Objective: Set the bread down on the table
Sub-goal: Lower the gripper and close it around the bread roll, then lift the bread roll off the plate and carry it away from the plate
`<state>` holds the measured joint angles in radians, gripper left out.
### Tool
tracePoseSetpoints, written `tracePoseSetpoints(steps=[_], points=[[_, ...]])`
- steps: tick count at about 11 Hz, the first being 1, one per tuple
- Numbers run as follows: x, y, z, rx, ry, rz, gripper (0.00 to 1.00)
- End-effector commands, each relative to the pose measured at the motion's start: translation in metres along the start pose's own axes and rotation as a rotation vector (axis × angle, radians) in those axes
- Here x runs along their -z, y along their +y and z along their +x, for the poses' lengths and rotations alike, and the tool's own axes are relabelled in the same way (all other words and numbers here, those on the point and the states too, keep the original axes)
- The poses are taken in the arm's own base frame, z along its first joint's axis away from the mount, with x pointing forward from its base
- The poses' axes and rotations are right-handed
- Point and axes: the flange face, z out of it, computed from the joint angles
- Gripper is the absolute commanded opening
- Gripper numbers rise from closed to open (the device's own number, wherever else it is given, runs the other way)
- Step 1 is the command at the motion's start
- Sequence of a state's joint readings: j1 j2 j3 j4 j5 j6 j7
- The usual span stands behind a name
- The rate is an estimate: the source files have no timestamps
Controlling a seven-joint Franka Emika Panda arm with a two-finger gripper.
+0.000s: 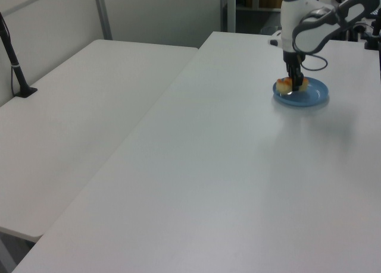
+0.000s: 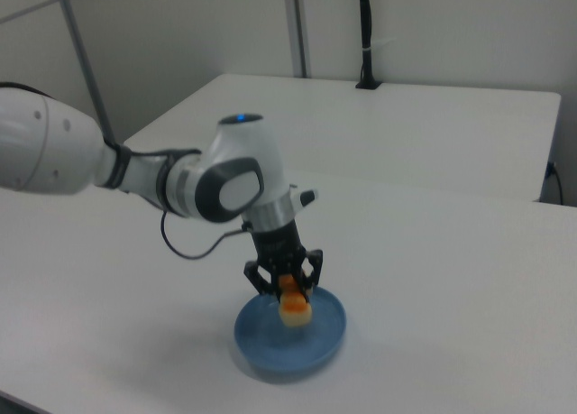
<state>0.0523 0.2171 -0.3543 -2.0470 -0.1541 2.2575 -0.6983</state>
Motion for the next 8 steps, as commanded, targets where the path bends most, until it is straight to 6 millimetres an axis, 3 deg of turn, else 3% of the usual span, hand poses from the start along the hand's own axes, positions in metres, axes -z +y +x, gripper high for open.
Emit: tracePoseSetpoints(steps=[1, 2, 3, 4, 5, 8], points=[[0.132, 0.018, -0.010, -0.067, 0.048, 0.101, 0.40], [0.163, 0.019, -0.006, -0.080, 0.071, 0.121, 0.40], [0.179, 0.014, 0.001, -0.129, 0.079, 0.120, 0.40], [0.189, -0.011, 0.025, -0.180, 0.081, 0.113, 0.40], [0.196, -0.043, 0.049, -0.239, 0.075, 0.109, 0.40], [0.218, -0.167, 0.107, -0.394, 0.004, 0.134, 0.44]])
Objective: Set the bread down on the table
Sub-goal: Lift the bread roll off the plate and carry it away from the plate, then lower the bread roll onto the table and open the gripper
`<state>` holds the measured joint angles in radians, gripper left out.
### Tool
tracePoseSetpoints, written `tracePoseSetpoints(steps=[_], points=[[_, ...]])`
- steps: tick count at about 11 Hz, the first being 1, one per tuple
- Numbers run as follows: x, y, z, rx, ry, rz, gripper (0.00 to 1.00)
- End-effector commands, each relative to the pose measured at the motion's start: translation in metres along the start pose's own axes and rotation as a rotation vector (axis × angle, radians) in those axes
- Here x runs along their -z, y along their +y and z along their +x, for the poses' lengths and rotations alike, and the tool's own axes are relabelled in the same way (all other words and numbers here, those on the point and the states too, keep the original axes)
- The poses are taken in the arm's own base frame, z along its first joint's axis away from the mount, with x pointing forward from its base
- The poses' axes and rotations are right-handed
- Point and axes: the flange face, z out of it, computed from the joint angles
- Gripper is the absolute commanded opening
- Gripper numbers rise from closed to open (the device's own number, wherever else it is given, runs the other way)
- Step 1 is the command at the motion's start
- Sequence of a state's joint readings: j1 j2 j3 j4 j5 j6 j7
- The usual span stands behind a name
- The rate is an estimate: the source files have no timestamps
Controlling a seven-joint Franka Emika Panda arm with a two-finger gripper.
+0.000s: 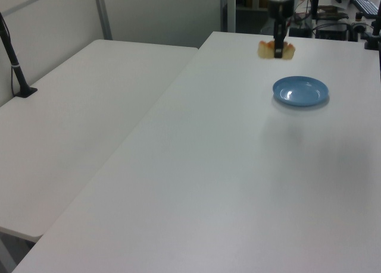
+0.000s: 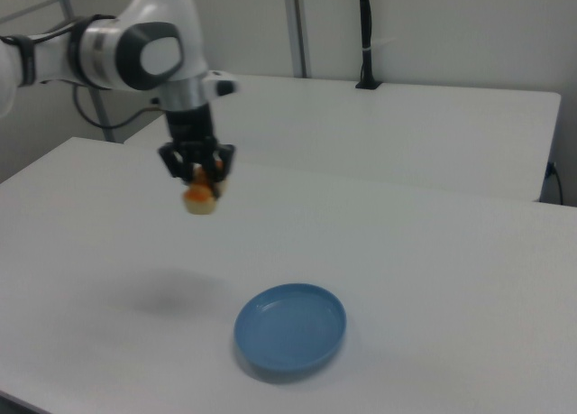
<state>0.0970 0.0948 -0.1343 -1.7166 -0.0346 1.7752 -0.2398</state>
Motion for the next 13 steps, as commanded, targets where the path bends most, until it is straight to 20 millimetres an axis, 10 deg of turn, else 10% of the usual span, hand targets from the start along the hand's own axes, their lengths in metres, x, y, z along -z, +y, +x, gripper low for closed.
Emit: tracePoseSetpoints(steps=[1, 6, 7, 8, 11, 13], points=[[0.001, -0.116, 0.013, -0.148, -0.044, -0.004, 0.46], [-0.109, -0.176, 0.031, -0.064, -0.043, 0.004, 0.60], [-0.128, -0.187, 0.031, -0.039, -0.050, 0.003, 0.70], [-0.141, -0.190, 0.030, -0.039, -0.061, 0.003, 1.00], [-0.137, -0.189, 0.030, -0.051, -0.061, 0.003, 1.00], [-0.093, -0.179, 0.026, -0.073, -0.009, 0.005, 1.00]])
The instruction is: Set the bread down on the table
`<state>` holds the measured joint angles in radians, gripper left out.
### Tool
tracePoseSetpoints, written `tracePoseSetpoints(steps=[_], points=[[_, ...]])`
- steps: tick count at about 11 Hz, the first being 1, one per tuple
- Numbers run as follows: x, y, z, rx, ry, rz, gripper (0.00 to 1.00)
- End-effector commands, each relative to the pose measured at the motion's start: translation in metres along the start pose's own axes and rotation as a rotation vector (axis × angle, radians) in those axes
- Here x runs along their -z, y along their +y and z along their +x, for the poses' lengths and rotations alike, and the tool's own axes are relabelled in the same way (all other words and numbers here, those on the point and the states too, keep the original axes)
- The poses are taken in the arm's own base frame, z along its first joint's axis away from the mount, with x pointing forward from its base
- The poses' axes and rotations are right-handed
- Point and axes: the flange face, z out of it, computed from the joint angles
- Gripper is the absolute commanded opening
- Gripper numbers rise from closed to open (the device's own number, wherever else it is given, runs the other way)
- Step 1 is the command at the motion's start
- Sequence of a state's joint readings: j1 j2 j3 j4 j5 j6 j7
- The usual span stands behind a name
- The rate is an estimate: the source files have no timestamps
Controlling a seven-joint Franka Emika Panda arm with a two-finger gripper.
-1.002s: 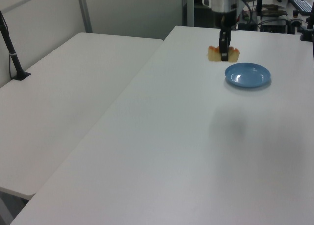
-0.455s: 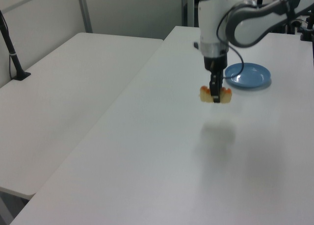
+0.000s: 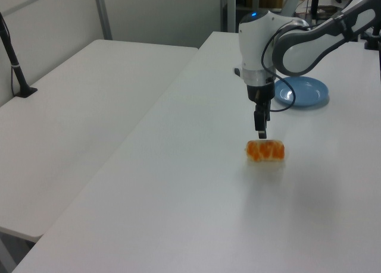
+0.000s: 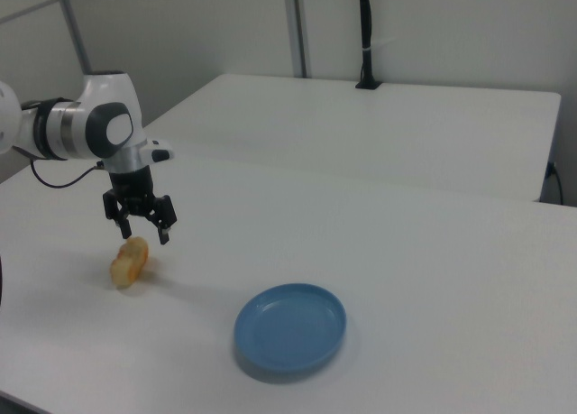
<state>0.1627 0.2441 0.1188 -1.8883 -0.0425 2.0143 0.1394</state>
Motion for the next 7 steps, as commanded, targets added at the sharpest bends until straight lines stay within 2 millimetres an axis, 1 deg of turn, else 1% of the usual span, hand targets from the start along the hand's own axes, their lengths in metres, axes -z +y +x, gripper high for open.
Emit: tracePoseSetpoints(steps=[1, 2, 3, 4, 5, 6, 7], points=[[0.079, 0.018, -0.015, -0.047, 0.048, -0.007, 1.00], [0.115, 0.037, -0.018, -0.079, 0.033, -0.006, 1.00], [0.139, 0.049, -0.022, -0.100, 0.026, -0.005, 1.00], [0.159, 0.061, -0.027, -0.124, 0.030, -0.007, 1.00], [0.171, 0.072, -0.032, -0.137, 0.034, -0.009, 1.00], [0.179, 0.079, -0.037, -0.141, 0.044, -0.009, 1.00], [0.180, 0.084, -0.037, -0.147, 0.048, -0.009, 1.00]])
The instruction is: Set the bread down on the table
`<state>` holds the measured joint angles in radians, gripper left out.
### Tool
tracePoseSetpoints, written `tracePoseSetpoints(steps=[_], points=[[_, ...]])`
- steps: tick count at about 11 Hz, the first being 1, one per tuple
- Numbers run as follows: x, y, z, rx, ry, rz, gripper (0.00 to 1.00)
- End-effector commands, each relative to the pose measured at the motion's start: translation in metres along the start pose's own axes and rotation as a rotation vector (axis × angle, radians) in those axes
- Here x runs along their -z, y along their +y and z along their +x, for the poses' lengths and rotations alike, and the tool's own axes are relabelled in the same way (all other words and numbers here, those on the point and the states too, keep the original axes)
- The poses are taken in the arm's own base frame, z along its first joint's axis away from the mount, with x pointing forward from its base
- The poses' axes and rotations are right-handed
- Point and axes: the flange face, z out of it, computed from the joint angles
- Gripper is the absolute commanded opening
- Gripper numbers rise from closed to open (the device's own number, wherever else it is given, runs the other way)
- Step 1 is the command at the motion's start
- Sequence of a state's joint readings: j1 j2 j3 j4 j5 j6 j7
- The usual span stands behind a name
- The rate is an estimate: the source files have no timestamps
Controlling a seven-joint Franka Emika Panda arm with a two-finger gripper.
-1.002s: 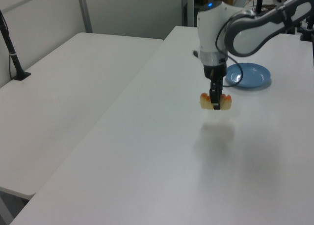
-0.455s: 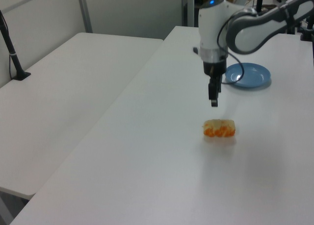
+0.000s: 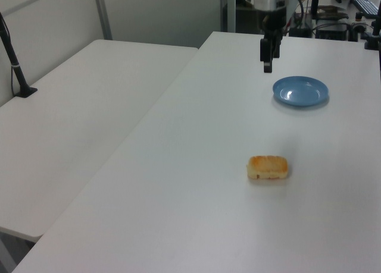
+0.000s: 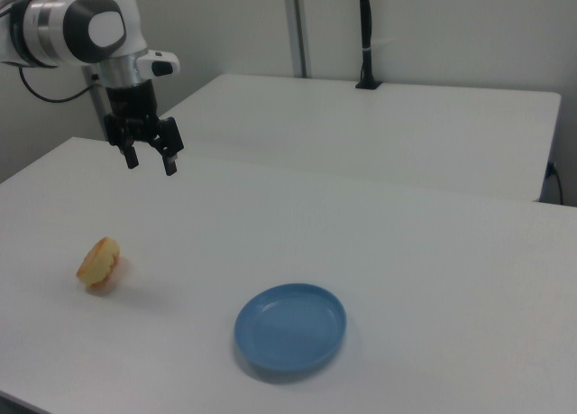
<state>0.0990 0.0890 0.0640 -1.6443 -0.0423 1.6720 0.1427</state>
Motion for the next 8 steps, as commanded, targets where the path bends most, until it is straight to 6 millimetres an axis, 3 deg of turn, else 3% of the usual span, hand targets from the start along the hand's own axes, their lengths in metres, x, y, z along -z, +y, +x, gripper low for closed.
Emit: tracePoseSetpoints(steps=[1, 5, 8], points=[[0.008, 0.012, -0.003, -0.014, -0.001, 0.000, 1.00], [0.030, 0.046, -0.004, -0.083, 0.027, 0.029, 1.00], [0.034, 0.054, -0.006, -0.097, 0.035, 0.029, 1.00]])
